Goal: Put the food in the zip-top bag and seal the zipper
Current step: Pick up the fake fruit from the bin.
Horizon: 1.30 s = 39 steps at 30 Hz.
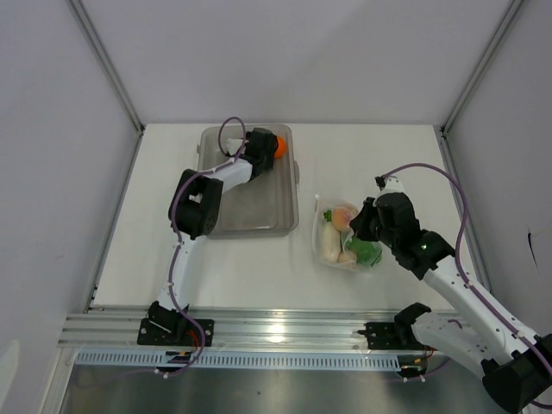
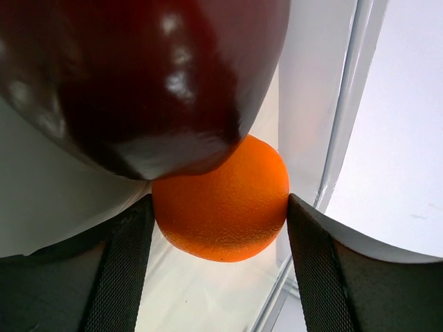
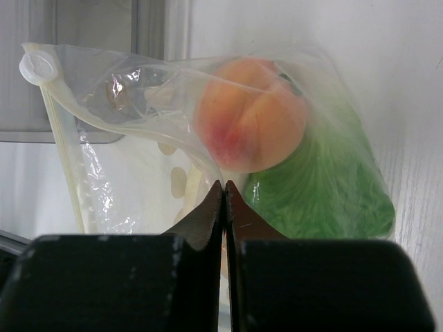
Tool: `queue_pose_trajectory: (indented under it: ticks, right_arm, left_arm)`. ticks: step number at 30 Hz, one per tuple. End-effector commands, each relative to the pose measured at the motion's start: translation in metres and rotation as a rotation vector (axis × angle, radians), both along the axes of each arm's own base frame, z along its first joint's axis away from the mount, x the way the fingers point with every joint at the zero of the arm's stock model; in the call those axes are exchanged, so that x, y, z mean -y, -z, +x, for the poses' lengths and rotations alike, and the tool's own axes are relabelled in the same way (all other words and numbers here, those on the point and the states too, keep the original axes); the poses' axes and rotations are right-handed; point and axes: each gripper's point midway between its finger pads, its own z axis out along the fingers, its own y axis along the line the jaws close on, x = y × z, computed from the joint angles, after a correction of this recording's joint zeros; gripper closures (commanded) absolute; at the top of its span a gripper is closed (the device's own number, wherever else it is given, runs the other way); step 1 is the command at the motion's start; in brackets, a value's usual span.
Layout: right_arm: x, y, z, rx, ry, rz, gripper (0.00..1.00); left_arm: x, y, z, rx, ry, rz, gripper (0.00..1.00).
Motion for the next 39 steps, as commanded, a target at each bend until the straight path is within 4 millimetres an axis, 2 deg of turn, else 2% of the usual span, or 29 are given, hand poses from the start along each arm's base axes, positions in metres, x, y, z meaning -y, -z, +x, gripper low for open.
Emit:
queue_pose_trajectory:
  ticks: [1,3,4,6,7,9,11,14,15,16,18,19,21,24,26,27,29,31,32,34,35,36,37,38,39]
  right_arm:
    - [-0.002,-0.004,0.005,0.019,-0.002,0.009,1.0]
    - [-0.003,-0.004,0.005,0.019,-0.003,0.014,1.0]
    - [-0.003,-0.005,0.004,0.02,-0.006,0.016,1.0]
    - [-0.003,-0.005,0.004,0.02,-0.005,0.017,1.0]
    - [-0.003,-0.005,0.004,0.018,-0.003,0.02,1.0]
    - [-0.004,-0.006,0.004,0.019,-0.004,0.022,1.0]
    - [-0.003,-0.008,0.004,0.021,-0.001,0.029,1.0]
    - [-0.003,-0.01,0.003,0.022,0.002,0.034,1.0]
    - [-0.003,-0.011,0.004,0.022,0.004,0.035,1.0]
    - [-0.004,-0.012,0.003,0.021,0.002,0.037,1.0]
    - [-0.005,-0.013,0.003,0.02,0.0,0.039,1.0]
    - [-0.004,-0.015,0.003,0.021,0.001,0.04,1.0]
    - [-0.004,-0.017,0.004,0.019,0.001,0.038,1.0]
    - [-0.004,-0.025,0.005,0.028,0.003,0.036,1.0]
    - [-0.004,-0.031,0.006,0.04,0.003,0.033,1.0]
    - [-0.002,-0.031,0.006,0.031,0.008,0.024,1.0]
    - [-0.001,-0.043,0.007,0.049,0.011,0.023,1.0]
    - [0.0,-0.054,0.008,0.058,0.011,0.019,1.0]
    - [-0.001,-0.057,0.008,0.06,0.007,0.019,1.0]
    - [-0.002,-0.058,0.007,0.048,-0.003,0.011,1.0]
    - [-0.003,-0.061,0.008,0.05,-0.006,0.013,1.0]
    - [-0.004,-0.063,0.007,0.049,-0.013,0.015,1.0]
    - [-0.004,-0.062,0.007,0.041,-0.016,0.013,1.0]
    - [-0.005,-0.064,0.006,0.042,-0.021,0.017,1.0]
    - [-0.006,-0.064,0.007,0.043,-0.023,0.017,1.0]
  left_arm:
    - [-0.001,-0.008,0.004,0.041,0.01,-0.005,0.42]
    - [-0.003,-0.014,0.001,0.055,0.014,-0.006,0.46]
    - [-0.006,-0.004,-0.006,0.037,0.017,0.003,0.48]
    - [-0.006,-0.021,-0.006,0.079,0.016,-0.016,0.51]
    - [-0.009,-0.015,-0.012,0.065,0.013,-0.012,0.56]
    - [-0.011,-0.027,-0.013,0.086,0.01,-0.027,0.62]
    - [-0.012,-0.026,-0.017,0.084,0.02,-0.024,0.68]
    - [-0.011,-0.038,-0.021,0.104,0.041,-0.021,0.74]
    - [-0.011,-0.049,-0.023,0.122,0.046,-0.025,0.76]
    - [-0.012,-0.042,-0.03,0.109,0.054,-0.026,0.76]
    - [-0.013,-0.052,-0.034,0.131,0.057,-0.035,0.81]
    - [-0.015,-0.052,-0.044,0.131,0.064,-0.041,0.83]
    - [-0.017,-0.06,-0.051,0.146,0.068,-0.048,0.94]
    - [-0.019,-0.068,-0.071,0.152,0.113,-0.039,0.99]
    - [-0.015,-0.088,-0.083,0.197,0.173,-0.047,1.0]
    - [-0.015,-0.088,-0.093,0.198,0.193,-0.038,0.99]
    - [-0.013,-0.113,-0.111,0.25,0.245,-0.021,0.99]
    - [-0.009,-0.114,-0.131,0.259,0.314,0.017,0.99]
    - [-0.005,-0.134,-0.144,0.291,0.362,0.005,0.99]
    - [0.003,-0.138,-0.166,0.311,0.448,0.042,1.0]
    - [0.007,-0.142,-0.186,0.319,0.51,0.037,0.99]
    - [0.011,-0.143,-0.198,0.32,0.55,0.047,0.99]
    - [0.014,-0.148,-0.208,0.342,0.593,0.071,1.0]
    - [0.02,-0.151,-0.231,0.375,0.662,0.067,0.99]
    - [0.025,-0.16,-0.241,0.424,0.702,0.078,0.99]
